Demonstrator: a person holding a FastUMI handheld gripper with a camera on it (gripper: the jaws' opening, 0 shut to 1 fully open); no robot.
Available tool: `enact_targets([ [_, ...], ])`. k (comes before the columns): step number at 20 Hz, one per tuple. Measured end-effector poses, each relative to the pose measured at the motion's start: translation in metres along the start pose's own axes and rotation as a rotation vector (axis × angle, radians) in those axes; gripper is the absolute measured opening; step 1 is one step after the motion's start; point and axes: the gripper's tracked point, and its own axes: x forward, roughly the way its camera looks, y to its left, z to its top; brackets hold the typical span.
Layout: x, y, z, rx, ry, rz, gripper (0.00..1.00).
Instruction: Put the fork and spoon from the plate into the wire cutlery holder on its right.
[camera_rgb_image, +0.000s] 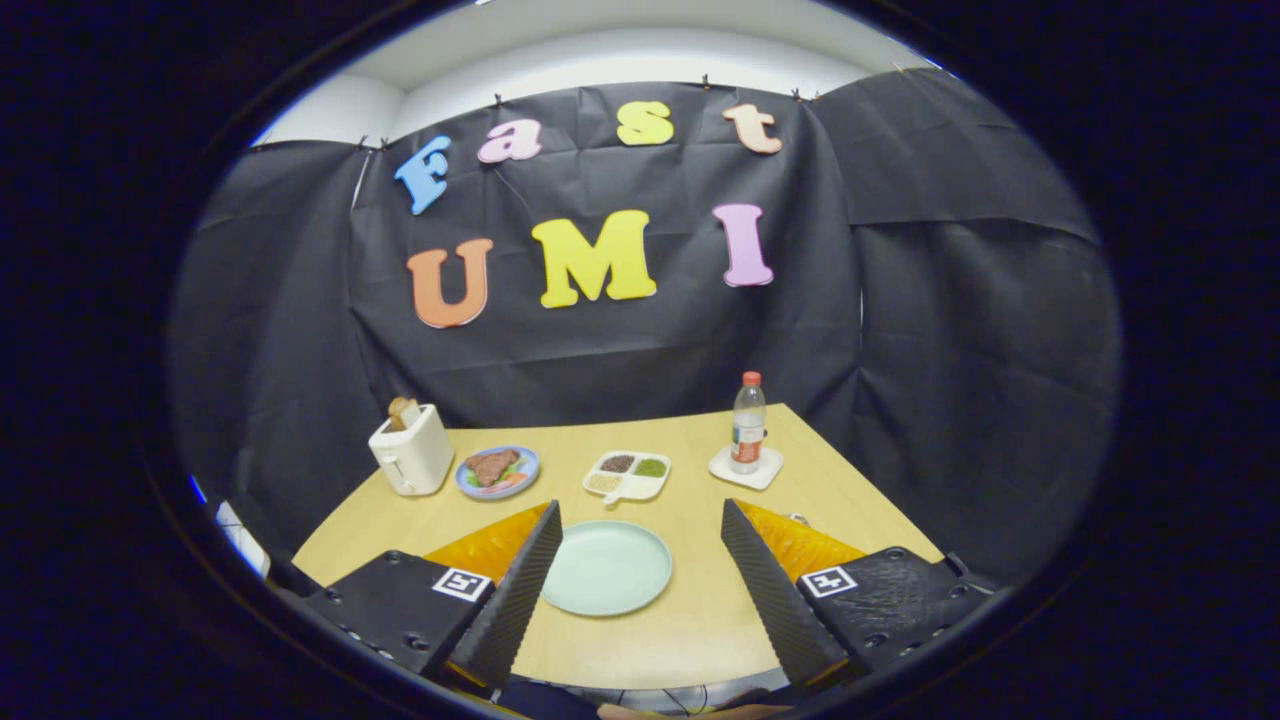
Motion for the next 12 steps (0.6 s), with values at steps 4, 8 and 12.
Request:
enact_targets([
  [4,-0.024,0.031,-0.010,-0.016,-0.048,0.021,0.96],
  [8,-0.048,0.052,-0.015,-0.012,-0.109,0.039,0.96],
  [12,-0.066,0.065,-0.027,-0.033,-0.131,0.048,0.96],
])
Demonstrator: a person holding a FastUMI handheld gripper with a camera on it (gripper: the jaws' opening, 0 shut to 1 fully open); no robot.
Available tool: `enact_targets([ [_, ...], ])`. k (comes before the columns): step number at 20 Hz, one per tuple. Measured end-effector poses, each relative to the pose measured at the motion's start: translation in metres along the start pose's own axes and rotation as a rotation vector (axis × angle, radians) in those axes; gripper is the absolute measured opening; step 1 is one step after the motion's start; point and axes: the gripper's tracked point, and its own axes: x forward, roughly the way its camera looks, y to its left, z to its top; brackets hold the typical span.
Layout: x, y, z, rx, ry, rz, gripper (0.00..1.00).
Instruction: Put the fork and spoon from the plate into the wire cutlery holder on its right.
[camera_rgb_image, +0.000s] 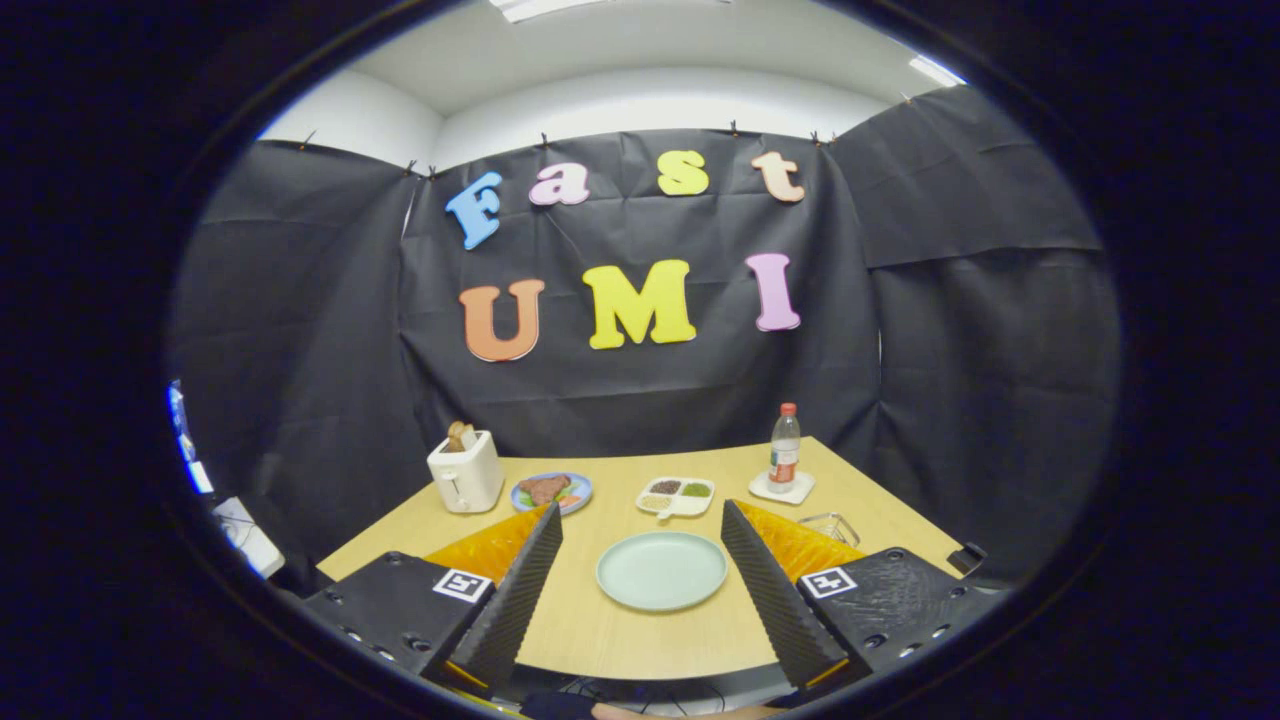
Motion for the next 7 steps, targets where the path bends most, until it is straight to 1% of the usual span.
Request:
enact_targets([
  [4,-0.020,0.003,-0.010,-0.055,-0.019,-0.026,0.96],
  [7,-0.029,0.003,-0.015,-0.064,-0.042,-0.038,0.96],
])
